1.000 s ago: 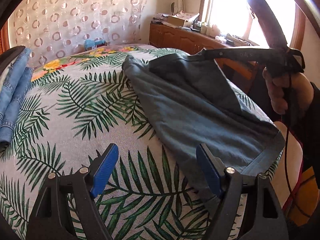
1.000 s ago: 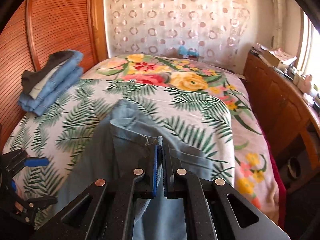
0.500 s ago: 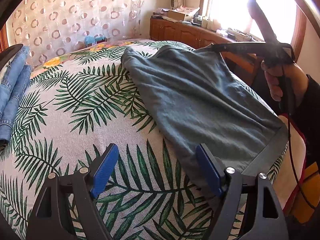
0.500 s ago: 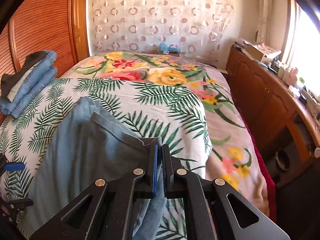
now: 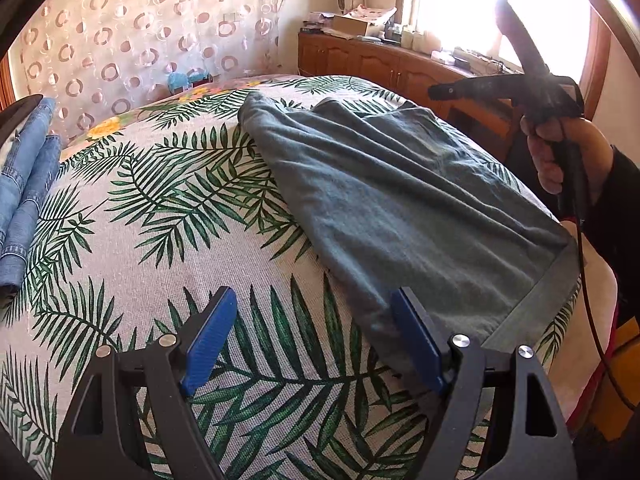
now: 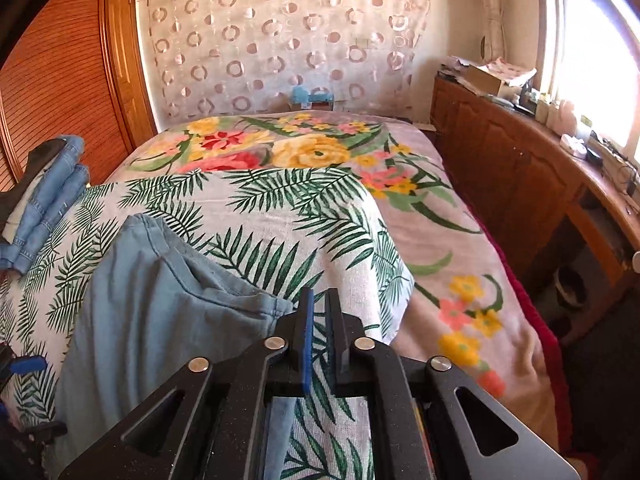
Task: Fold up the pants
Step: 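Lower the folded shorts with the right tool and open it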
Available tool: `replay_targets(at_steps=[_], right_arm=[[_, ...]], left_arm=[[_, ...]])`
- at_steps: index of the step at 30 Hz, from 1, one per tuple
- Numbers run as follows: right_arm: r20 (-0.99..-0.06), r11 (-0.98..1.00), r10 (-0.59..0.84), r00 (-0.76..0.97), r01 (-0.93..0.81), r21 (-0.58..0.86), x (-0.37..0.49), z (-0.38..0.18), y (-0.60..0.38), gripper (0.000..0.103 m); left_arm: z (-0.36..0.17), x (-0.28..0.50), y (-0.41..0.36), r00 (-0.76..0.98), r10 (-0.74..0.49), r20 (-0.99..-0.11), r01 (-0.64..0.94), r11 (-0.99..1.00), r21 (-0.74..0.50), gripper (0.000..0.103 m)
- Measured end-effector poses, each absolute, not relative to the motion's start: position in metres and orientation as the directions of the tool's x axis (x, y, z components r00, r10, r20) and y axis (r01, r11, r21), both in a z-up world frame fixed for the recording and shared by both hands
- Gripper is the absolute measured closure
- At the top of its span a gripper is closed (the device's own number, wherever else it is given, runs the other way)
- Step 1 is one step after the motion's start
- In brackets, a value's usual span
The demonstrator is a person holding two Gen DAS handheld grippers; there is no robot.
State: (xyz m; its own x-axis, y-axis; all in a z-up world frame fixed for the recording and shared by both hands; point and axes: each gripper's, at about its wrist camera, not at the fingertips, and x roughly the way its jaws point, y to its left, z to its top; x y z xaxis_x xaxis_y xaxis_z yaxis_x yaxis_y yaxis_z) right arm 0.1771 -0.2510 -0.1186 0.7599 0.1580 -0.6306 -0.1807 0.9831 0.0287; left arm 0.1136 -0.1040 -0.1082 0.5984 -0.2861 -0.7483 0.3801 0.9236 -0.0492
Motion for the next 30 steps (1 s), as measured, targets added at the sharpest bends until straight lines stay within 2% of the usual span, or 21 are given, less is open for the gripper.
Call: replay_targets(at_steps=[5,15,16,17,20,25,30], right_arm=[[-0.645,0.973,0.200,0.737,-0.227,0.043,0.180,-0.124,-0.249,0.071],[-0.693,0.968,0.189,0.695,-0.251,0.012,0.198,-0.131,-0.243,0.071],[-0.690,0.966,0.198,0.696,-0.257,0.017,0.198,-0.130,-0.245,0.075],[-0.690,0.964,0.206,0.694,-0.266,0.020,0.198,-0.129,-0.245,0.087],[-0.687,0.963,0.200,0.699,-0.269,0.007,0.196,-0.126,-0.246,0.093],[-0.654,0.980,0.140,0.743,-0.199,-0.017,0.190,-0.121,-0.252,0.096],[-0.666,0.983,0.128,0.735,-0.182,-0.012,0.192,-0.127,-0.255,0.096]], left_arm=[[-0.109,0.114,-0.105,0.599,-0.278,-0.751,0.383,0.923,-0.036,0.022],[-0.109,0.114,-0.105,0.599,-0.278,-0.751,0.384,0.923,-0.036,0.022],[-0.109,0.114,-0.105,0.599,-0.278,-0.751,0.384,0.923,-0.035,0.022],[-0.109,0.114,-0.105,0.599,-0.278,-0.751,0.384,0.923,-0.035,0.022],[-0.109,0.114,-0.105,0.598,-0.278,-0.752,0.385,0.922,-0.034,0.022],[-0.109,0.114,-0.105,0.598,-0.278,-0.752,0.385,0.922,-0.034,0.022],[-0.109,0.114,-0.105,0.598,-0.277,-0.752,0.385,0.922,-0.034,0.022]])
